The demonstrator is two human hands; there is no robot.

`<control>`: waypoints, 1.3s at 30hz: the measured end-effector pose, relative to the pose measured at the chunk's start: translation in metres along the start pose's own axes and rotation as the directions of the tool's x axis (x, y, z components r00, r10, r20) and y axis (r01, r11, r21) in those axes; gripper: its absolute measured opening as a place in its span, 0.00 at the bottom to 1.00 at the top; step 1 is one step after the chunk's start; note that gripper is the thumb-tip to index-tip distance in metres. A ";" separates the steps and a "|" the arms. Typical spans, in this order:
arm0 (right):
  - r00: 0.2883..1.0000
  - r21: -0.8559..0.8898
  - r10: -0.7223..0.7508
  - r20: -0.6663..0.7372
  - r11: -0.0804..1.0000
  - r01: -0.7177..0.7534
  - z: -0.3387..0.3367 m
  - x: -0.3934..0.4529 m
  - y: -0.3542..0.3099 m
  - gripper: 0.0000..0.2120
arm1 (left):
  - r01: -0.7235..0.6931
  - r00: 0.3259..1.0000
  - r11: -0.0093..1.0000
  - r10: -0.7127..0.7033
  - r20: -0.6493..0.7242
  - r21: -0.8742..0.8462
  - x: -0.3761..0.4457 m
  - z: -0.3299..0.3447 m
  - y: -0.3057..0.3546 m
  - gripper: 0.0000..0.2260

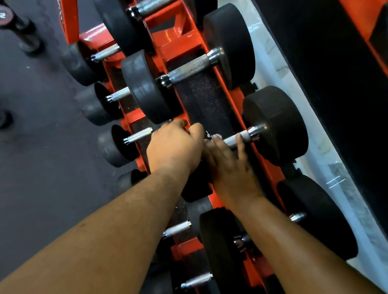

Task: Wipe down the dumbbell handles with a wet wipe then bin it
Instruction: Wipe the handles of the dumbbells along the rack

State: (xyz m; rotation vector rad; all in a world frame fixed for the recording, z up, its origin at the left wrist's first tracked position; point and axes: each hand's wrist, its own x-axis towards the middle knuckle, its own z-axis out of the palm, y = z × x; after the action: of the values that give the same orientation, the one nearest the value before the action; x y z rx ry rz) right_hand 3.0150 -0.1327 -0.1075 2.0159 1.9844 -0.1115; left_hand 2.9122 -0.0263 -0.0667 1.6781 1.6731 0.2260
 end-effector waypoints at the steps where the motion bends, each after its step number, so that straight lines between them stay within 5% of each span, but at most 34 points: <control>1: 1.000 0.029 0.007 0.020 1.000 -0.008 -0.007 0.012 0.001 0.26 | -0.001 1.000 1.000 0.001 -0.001 0.001 -0.001 0.000 0.001 0.14; 5: 0.971 0.095 0.009 0.240 0.995 -0.032 -0.035 0.060 -0.006 0.14 | 0.001 1.000 1.000 -0.001 -0.004 0.003 -0.002 -0.003 0.004 0.12; 9: 0.998 0.053 0.028 -0.062 0.998 -0.025 -0.005 0.011 -0.003 0.23 | -0.009 1.000 1.000 0.009 -0.010 -0.002 -0.002 -0.003 0.002 0.14; 12: 0.995 -0.020 0.044 -0.085 0.999 -0.045 0.013 -0.022 0.002 0.30 | -0.010 1.000 1.000 0.010 -0.008 0.005 -0.001 -0.002 0.001 0.15; 19: 0.996 0.041 0.084 -0.036 0.996 -0.082 -0.022 0.040 0.006 0.06 | -0.009 1.000 1.000 0.009 -0.008 0.001 -0.003 -0.004 0.006 0.13; 25: 0.972 -0.001 0.068 -0.227 0.998 -0.070 0.010 -0.020 0.022 0.27 | -0.031 0.999 1.000 0.030 -0.015 -0.006 -0.003 -0.002 0.002 0.14; 31: 0.989 0.047 0.150 -0.008 0.988 -0.150 -0.025 0.027 0.020 0.15 | -0.023 1.000 1.000 0.023 -0.015 0.004 -0.005 -0.004 0.007 0.12; 39: 0.932 0.102 0.321 -0.169 0.946 -0.307 0.001 -0.028 0.007 0.28 | -0.024 1.000 1.000 0.024 -0.019 0.011 -0.004 -0.003 0.004 0.15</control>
State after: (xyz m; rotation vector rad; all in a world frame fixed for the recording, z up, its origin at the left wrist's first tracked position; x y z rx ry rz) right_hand 3.0211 -0.1604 -0.0998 2.4428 1.7483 0.0773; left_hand 2.9126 -0.0285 -0.0608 1.7099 1.6715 0.2452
